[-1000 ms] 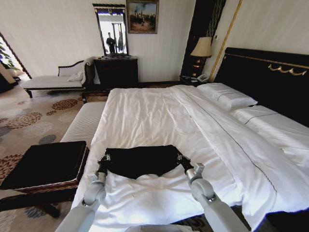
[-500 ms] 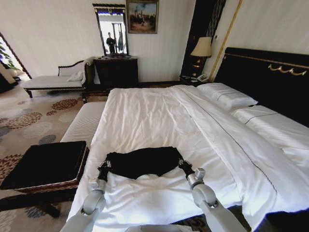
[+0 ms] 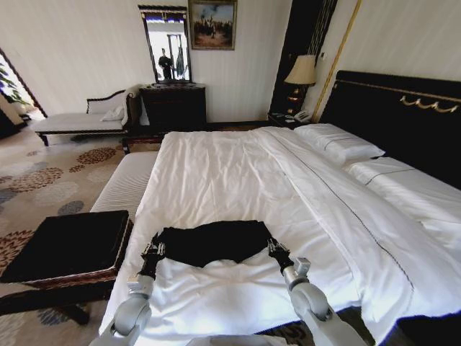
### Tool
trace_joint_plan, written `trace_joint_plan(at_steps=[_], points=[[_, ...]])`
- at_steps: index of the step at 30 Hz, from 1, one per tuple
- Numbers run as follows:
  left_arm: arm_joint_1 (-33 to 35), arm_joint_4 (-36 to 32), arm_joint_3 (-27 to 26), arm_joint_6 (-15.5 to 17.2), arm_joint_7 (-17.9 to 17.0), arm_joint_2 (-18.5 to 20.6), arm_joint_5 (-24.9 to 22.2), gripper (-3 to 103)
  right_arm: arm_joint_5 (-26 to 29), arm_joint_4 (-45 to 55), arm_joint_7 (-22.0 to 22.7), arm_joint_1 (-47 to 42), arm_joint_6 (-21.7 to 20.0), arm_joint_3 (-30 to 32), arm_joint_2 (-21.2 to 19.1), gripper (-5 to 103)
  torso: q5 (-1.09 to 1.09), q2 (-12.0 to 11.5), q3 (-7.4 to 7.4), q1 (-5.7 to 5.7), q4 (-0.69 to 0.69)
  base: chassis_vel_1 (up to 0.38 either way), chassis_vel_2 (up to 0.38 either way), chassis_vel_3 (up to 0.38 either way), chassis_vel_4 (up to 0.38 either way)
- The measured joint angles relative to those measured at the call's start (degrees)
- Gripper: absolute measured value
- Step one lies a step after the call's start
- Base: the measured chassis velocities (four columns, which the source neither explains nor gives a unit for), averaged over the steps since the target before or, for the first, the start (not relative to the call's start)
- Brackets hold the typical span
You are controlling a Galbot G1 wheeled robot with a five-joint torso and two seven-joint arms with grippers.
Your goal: Fold the clothes on the bed and place them into the basket.
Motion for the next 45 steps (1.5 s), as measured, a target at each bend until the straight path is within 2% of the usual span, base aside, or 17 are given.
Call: trace_joint_plan(at_steps=[1,3,4,6,8,10,11,12,13,14,15,16,19,21,25,31,45], points=[[1.2,-1.2,-1.2,0.0,0.2,0.0,-0.7,47,0.1,1.1,0.0,-0.9,0.0,0.7,-0.3,38,-0.01,0.0,0.00,0.00,0.00,0.000,0.000,0.000,0.000],[2.6,-3.3,-3.0,0.1,0.3,0.1,-1.9,57,0.5,2.8,0.2,-1.9,0.0,1.6,-0.6,44,0.00,0.0,0.00,0.00,0.00,0.000,0.000,0.000,0.000],[2.6,-3.3,-3.0,0.1,0.3,0.1,-1.9,57,0.5,2.8,0.2,-1.9,0.0,1.6,-0.6,44,0.00,0.0,0.00,0.00,0.00,0.000,0.000,0.000,0.000],[3.1,-5.3,-4.2,0.9,0.4,0.1,-1.7,63,1.3,4.1,0.6,-1.9,-0.4,1.8,-0.3,55,0.01,0.0,0.00,0.00,0.00,0.000,0.000,0.000,0.000],[2.9,-5.9,-4.4,1.6,0.1,0.1,0.4,74,3.7,4.7,1.2,-1.2,-2.0,1.6,0.0,61,0.01,0.0,0.00,0.01,-0.01,0.000,0.000,0.000,0.000],[2.9,-6.0,-4.4,1.7,0.0,0.1,1.0,74,5.1,4.9,1.6,-1.0,-2.7,1.5,0.1,66,0.00,0.0,0.00,0.00,-0.01,0.000,0.000,0.000,0.000],[3.4,-6.2,-4.6,2.0,-0.1,-0.1,2.2,85,9.2,5.3,2.7,-0.4,-4.4,1.2,0.5,72,-0.01,0.0,0.01,0.01,-0.02,0.000,0.000,0.000,0.000],[4.5,-6.5,-5.3,2.3,-0.1,-0.3,2.8,89,13.4,5.6,3.7,-0.2,-6.0,1.2,1.0,78,-0.01,0.0,0.01,0.01,-0.02,0.000,0.000,0.000,0.000],[5.6,-6.8,-5.9,2.4,-0.1,-0.5,3.1,89,16.3,5.8,4.3,-0.1,-7.0,1.3,1.4,78,-0.01,0.0,0.01,0.02,-0.02,0.000,0.000,0.000,0.000],[9.5,-7.7,-7.8,2.3,0.4,-1.4,3.3,94,22.4,6.0,5.9,-0.1,-9.0,1.8,2.4,83,0.00,0.0,0.01,0.02,0.02,0.000,0.000,0.000,0.000],[11.1,-8.0,-8.8,1.9,0.7,-1.8,3.4,98,24.7,6.0,6.4,-0.1,-9.8,2.1,2.8,88,0.00,0.0,0.01,0.02,0.02,0.000,0.000,0.000,0.000],[11.1,-8.0,-8.8,1.9,0.7,-1.8,3.4,98,24.7,6.0,6.4,-0.1,-9.8,2.1,2.8,88,0.00,0.0,0.01,0.02,0.02,0.000,0.000,0.000,0.000],[17.0,-9.6,-12.0,-0.3,1.6,-4.1,4.2,100,32.6,6.3,9.1,0.0,-12.0,3.2,4.5,99,0.00,0.0,0.00,0.00,0.00,0.000,0.000,0.000,0.000],[17.5,-9.7,-12.3,-0.6,1.6,-4.5,4.2,100,33.3,6.3,9.4,0.0,-12.1,3.3,4.8,99,0.00,0.0,0.00,0.01,-0.01,0.000,0.000,0.000,0.000],[21.9,-9.8,-14.5,-3.9,1.7,-8.8,4.6,100,39.1,3.9,10.5,1.2,-13.2,3.6,8.3,100,0.01,0.0,0.01,0.01,0.00,0.000,0.000,0.000,0.000],[25.4,-11.8,-14.8,-5.4,1.5,-11.1,4.3,100,39.9,-2.3,9.8,5.3,-13.3,2.8,11.2,100,0.00,0.0,0.00,0.01,0.00,0.000,0.000,0.000,0.000],[27.0,-13.9,-13.3,-6.3,0.8,-10.8,5.6,100,36.3,-11.4,4.5,11.8,-11.9,3.5,18.4,100,-0.02,0.0,0.00,0.01,-0.01,0.000,0.000,0.000,0.000]])
